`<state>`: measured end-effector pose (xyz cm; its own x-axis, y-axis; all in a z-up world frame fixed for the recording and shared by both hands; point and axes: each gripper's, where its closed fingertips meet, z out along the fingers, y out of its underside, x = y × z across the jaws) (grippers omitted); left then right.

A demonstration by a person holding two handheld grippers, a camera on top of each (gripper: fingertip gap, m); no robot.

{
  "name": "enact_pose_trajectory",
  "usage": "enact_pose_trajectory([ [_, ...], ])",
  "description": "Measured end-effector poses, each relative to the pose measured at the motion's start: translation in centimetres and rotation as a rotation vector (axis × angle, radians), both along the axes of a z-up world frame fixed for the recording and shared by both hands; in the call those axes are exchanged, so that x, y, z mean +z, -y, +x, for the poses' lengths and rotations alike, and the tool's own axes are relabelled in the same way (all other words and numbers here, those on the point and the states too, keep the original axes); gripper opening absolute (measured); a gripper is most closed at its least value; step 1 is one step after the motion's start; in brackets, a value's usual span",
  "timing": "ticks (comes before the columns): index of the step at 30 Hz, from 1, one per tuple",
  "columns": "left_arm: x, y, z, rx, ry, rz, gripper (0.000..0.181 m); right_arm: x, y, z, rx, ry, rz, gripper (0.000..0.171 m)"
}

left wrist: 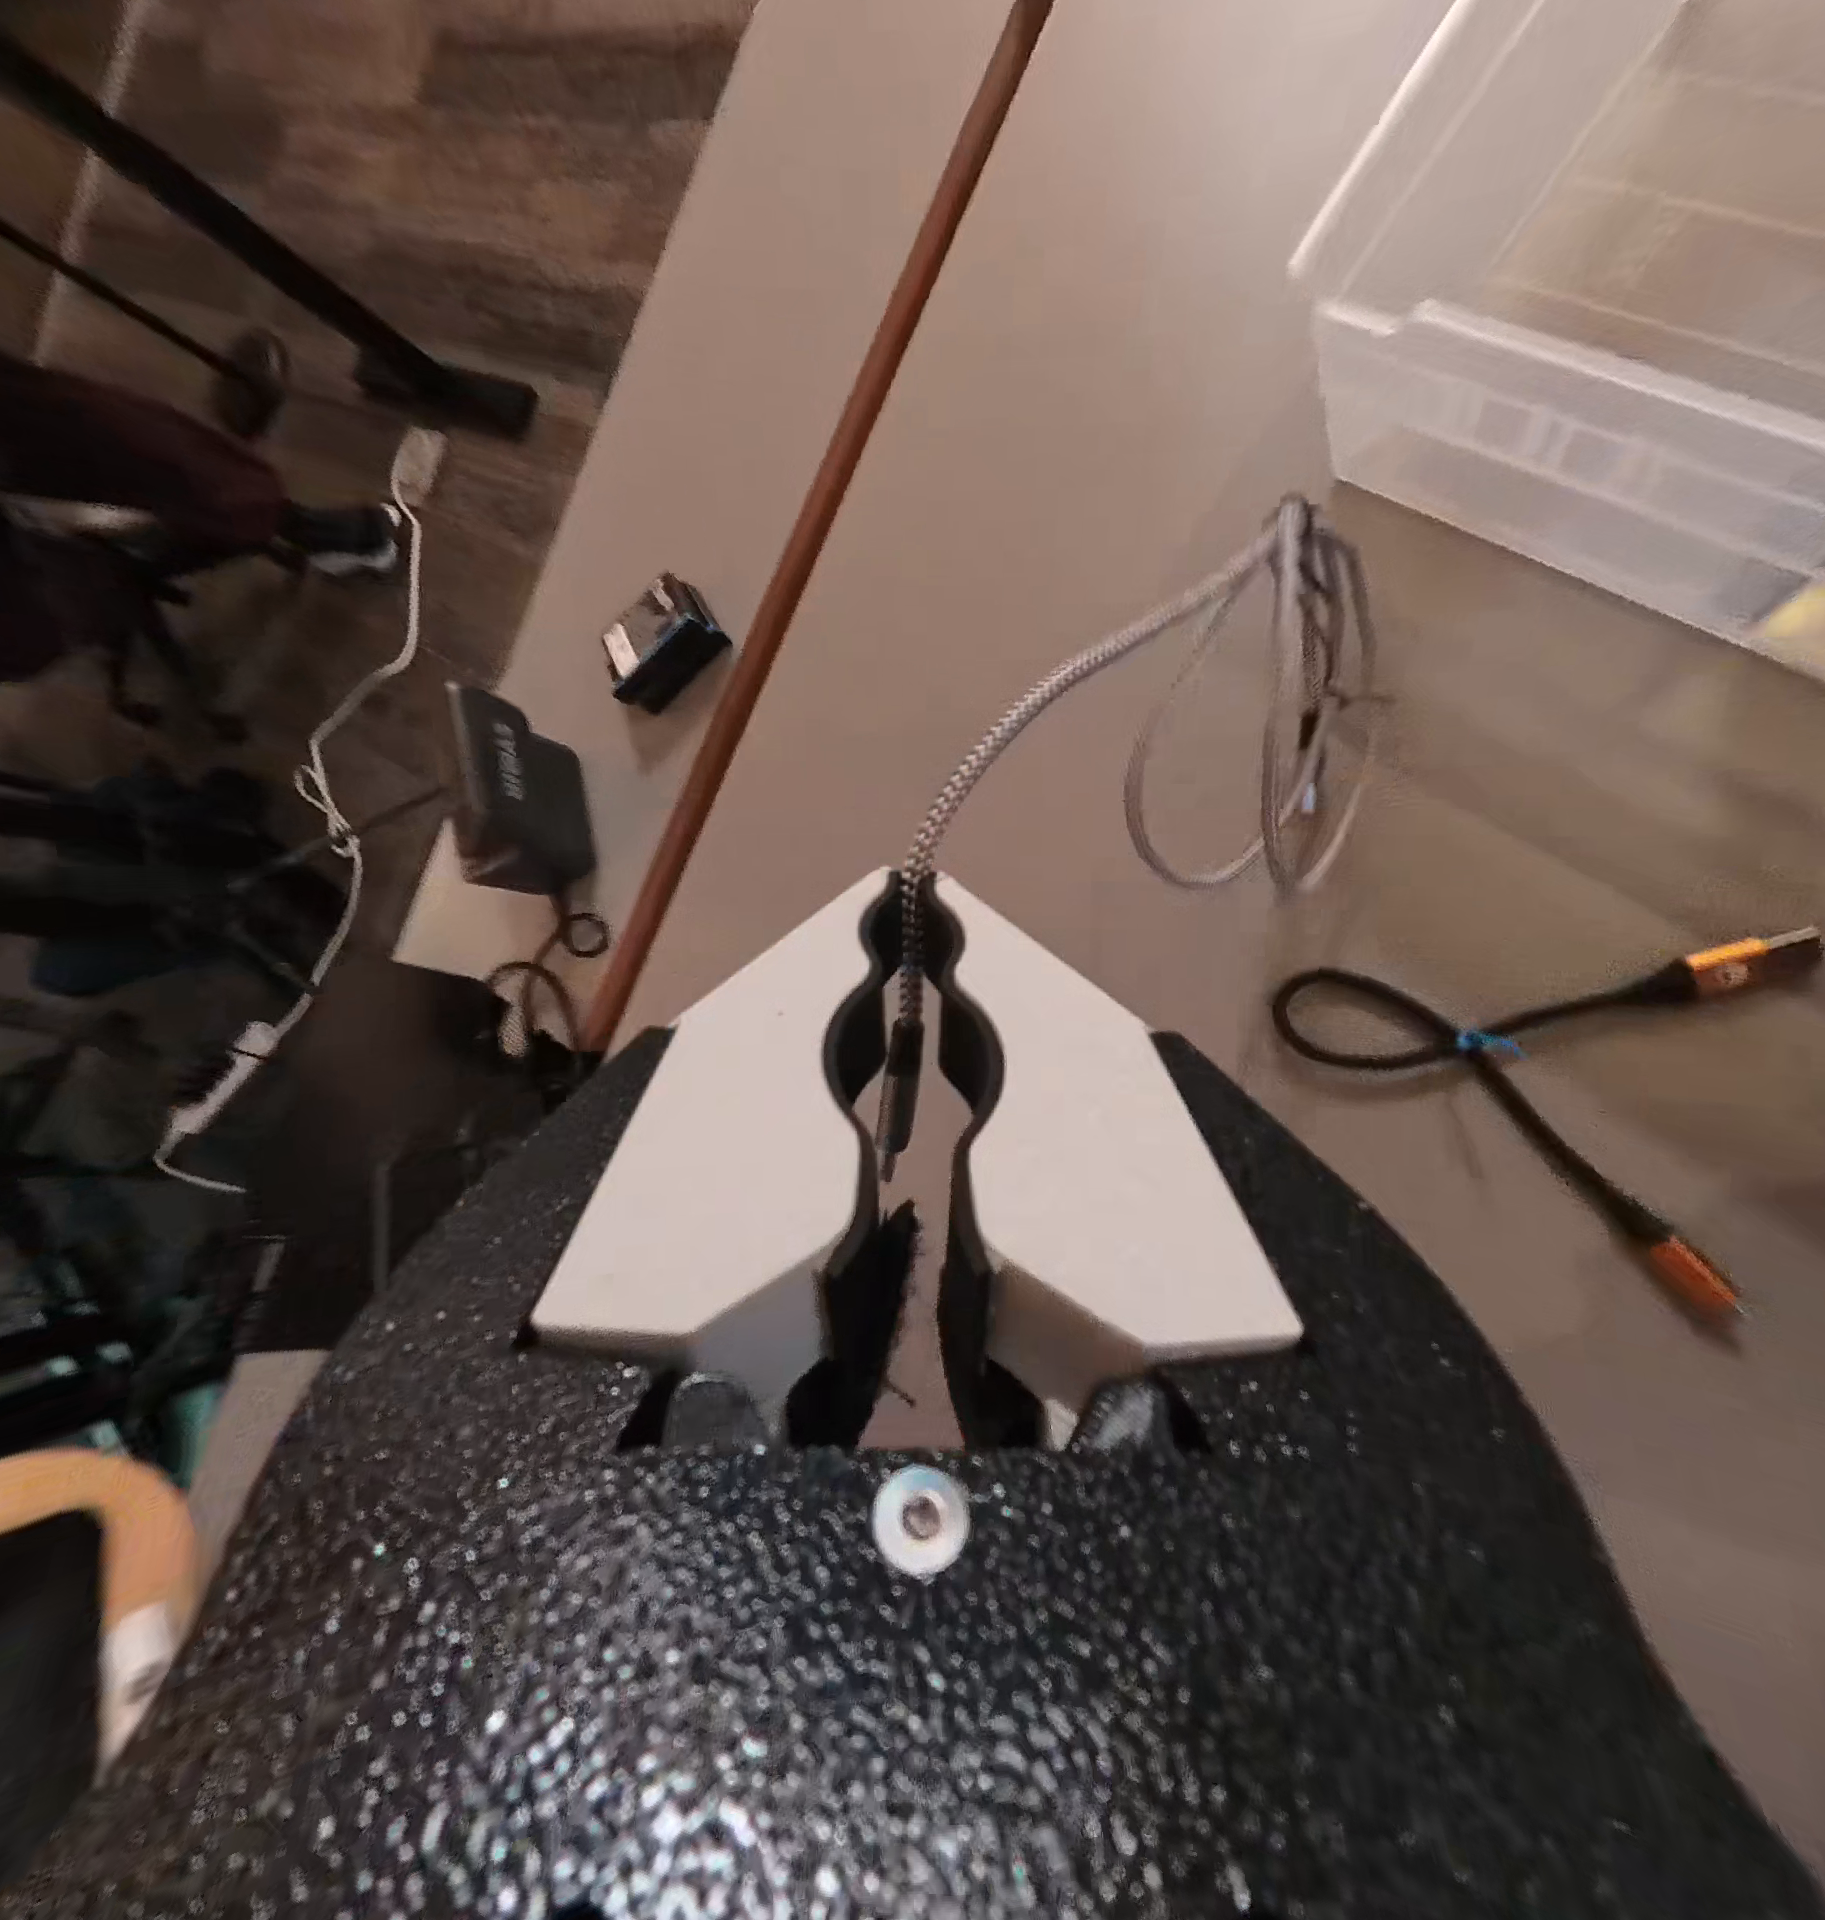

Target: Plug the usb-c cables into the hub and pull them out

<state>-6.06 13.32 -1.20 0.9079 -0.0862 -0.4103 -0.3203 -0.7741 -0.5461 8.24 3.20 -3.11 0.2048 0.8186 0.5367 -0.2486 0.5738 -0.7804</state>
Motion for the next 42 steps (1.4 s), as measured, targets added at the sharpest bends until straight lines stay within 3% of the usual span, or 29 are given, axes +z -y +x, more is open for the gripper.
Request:
enact_pose_trajectory([
  [1,-1.3,-0.6,-0.3,0.022,0.015,-0.012,0.0,0.1,0.3,0.0,0.006,0.0,-0.002,0.018],
  [4,-5.1,-1.8,-1.0,0.06,0.074,-0.019,0.0,-0.3,0.1,-0.2,0.01,0.007,-0.014,0.018],
  [7,-9.3,-0.9,-1.7,0.104,0.147,-0.077,0.001,-0.7,0.3,-0.6,0.019,0.042,-0.035,0.019],
  [8,-10.2,-0.4,-2.1,0.137,0.165,-0.075,0.011,-0.9,0.1,-0.7,0.012,0.05,-0.043,0.019],
  [10,-10.3,0.5,-2.7,0.198,0.199,-0.003,0.037,-1.1,0.0,-0.7,0.011,0.061,-0.063,0.02],
  [12,-8.1,1.3,-2.3,0.198,0.218,0.178,0.026,-1.2,0.0,-0.6,0.012,0.062,-0.083,0.02],
  [15,-5.5,4.6,0.0,0.165,0.284,0.339,0.033,-1.4,0.0,-0.6,0.02,0.071,-0.109,0.021],
  [17,-5.7,7.9,1.9,0.16,0.337,0.365,0.042,-1.8,0.3,-0.7,0.035,0.094,-0.118,0.023],
  [23,-11.8,16.1,8.8,0.133,0.478,0.276,0.049,-2.4,1.8,-1.2,0.063,0.129,-0.057,0.023],
  [30,-16.0,19.5,10.4,0.205,0.426,0.227,0.059,-4.0,4.0,-2.2,0.091,0.246,0.083,0.027],
  [34,-17.4,20.3,10.4,0.202,0.414,0.146,0.047,-4.8,5.4,-2.8,0.125,0.321,0.189,0.03],
  [38,-17.6,20.6,11.0,0.18,0.449,0.123,0.045,-7.4,6.7,-3.1,0.182,0.45,0.435,0.033],
  [40,-17.6,20.7,10.8,0.178,0.44,0.111,0.029,-8.7,7.7,-3.0,0.246,0.502,0.538,0.037],
  [42,-17.6,20.6,10.7,0.18,0.461,0.111,0.025,-10.0,8.2,-3.1,0.286,0.558,0.628,0.041],
])
